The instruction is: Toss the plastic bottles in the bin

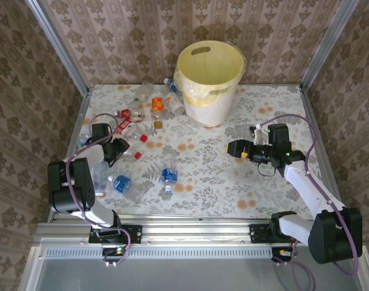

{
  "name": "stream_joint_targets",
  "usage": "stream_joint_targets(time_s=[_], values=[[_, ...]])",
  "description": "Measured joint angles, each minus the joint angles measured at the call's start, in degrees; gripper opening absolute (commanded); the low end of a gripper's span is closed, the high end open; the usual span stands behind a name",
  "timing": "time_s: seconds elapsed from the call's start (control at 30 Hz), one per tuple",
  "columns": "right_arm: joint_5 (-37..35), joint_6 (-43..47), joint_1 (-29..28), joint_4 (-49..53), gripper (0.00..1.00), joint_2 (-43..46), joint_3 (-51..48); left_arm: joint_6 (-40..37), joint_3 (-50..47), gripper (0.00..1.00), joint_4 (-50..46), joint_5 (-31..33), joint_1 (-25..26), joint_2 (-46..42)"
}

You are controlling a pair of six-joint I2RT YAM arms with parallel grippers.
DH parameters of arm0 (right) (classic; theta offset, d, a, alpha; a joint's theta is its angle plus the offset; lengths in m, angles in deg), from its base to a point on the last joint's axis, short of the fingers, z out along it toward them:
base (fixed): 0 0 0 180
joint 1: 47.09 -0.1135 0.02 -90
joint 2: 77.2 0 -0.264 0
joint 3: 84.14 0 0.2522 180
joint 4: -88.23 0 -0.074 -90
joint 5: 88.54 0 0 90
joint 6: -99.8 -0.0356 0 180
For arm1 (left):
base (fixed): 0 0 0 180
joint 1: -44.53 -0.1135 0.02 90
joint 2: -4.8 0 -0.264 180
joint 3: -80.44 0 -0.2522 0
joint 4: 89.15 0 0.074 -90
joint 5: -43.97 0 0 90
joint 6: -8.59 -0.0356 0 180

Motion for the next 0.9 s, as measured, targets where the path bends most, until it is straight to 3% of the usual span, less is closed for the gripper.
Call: stream_joint_targets(time_s=[0.13, 0.27, 0.6, 0.9], values=[[0.1, 0.0, 0.0, 0.0, 1.00, 0.0, 0.0, 0.2, -0.6, 0.25, 0.9, -0.6, -0.2, -0.5], [0.3, 0.0, 0.0, 0.0, 1.00, 0.0, 0.0, 0.1, -1.7, 0.21, 0.5, -0.8, -0.4, -3.4], [0.4, 0.0, 0.0, 0.0, 1.00, 0.2, 0.0, -0.6, -4.2, 0.15, -7.5, 0.1, 0.7, -22.9], [0.4, 0.0, 0.0, 0.2, 1.00, 1.9, 0.0, -4.2, 2.6, 0.16, -15.2, 0.6, 9.3, -40.0]])
